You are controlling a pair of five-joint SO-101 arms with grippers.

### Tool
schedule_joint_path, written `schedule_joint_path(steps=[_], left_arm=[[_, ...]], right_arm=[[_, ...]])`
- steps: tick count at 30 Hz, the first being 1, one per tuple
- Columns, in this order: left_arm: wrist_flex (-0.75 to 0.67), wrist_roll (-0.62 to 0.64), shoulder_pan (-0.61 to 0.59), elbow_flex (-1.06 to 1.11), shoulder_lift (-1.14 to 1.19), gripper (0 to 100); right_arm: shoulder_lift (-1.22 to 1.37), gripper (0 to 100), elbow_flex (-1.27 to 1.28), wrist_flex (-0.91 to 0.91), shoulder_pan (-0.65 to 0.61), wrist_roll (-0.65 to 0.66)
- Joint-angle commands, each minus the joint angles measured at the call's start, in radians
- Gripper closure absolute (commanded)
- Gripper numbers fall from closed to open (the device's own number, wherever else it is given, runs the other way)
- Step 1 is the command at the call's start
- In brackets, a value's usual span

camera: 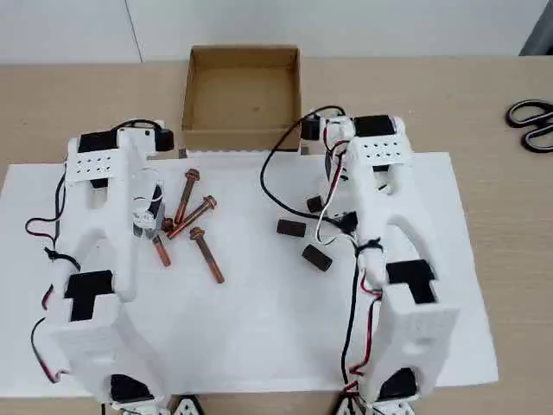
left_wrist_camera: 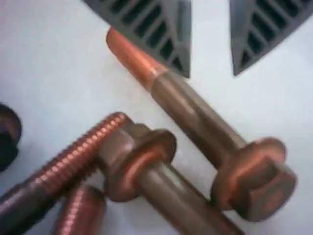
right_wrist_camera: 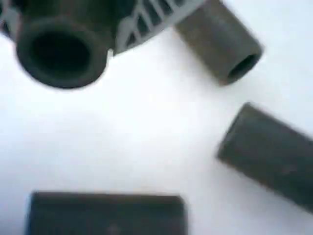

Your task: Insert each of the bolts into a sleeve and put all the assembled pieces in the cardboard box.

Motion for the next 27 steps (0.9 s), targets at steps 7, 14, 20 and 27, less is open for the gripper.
schedule_joint_path(steps=[7, 14, 20, 27], left_arm=[[0.048, 0.009, 0.000, -0.183, -0.034, 99], [0.112, -0.077, 0.087, -0.386, 0.037, 99], [0.114, -0.075, 0.112, -0.578, 0.224, 99], [0.112, -0.061, 0.106, -0.727, 0.393, 95]], right_arm=[[-0.334, 99.6, -0.035, 0.053, -0.015, 0.015], [-0.435, 99.6, -0.023, 0.059, 0.008, 0.041], [-0.449, 99.6, 0.046, 0.056, 0.056, 0.046], [-0.450, 99.6, 0.061, 0.054, 0.097, 0.044]])
